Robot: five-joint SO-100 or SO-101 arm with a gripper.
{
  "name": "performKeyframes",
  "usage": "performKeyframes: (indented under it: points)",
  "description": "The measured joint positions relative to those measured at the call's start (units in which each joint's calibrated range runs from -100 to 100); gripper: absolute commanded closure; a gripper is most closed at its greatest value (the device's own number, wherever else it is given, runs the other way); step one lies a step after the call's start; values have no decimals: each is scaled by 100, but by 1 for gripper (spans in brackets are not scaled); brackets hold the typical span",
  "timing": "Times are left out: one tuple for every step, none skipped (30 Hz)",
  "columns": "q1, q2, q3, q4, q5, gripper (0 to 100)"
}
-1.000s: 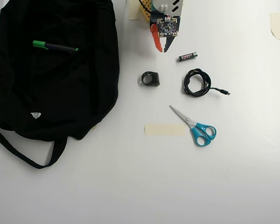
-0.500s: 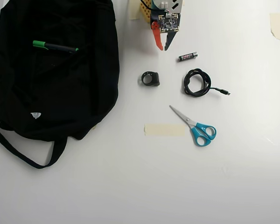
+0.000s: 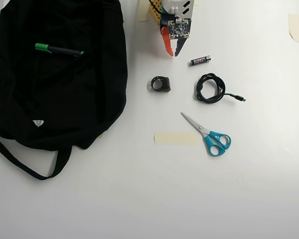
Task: Put the green marker into the black bag
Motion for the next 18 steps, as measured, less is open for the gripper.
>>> performKeyframes:
  points:
    - [0, 0, 16, 0, 0, 98]
    - [0, 0, 31, 0, 0, 98]
    - [0, 0, 55, -9, -5, 98]
    - [0, 0, 63, -9, -24, 98]
    - [0, 0, 63, -9, -20, 98]
    - [0, 0, 63, -9, -15, 98]
    - [0, 0, 71, -9, -15, 98]
    - [0, 0, 79, -9, -15, 98]
    - [0, 0, 79, -9, -15, 98]
    - [0, 0, 79, -9, -15, 98]
    - [0, 0, 79, -9, -15, 98]
    - [0, 0, 79, -9, -15, 98]
    - [0, 0, 79, -9, -15, 98]
    - [0, 0, 79, -9, -15, 98]
    - [0, 0, 79, -9, -15, 98]
    - [0, 0, 79, -9, -15, 98]
    - [0, 0, 79, -9, -15, 98]
    - [0, 0, 79, -9, -15, 98]
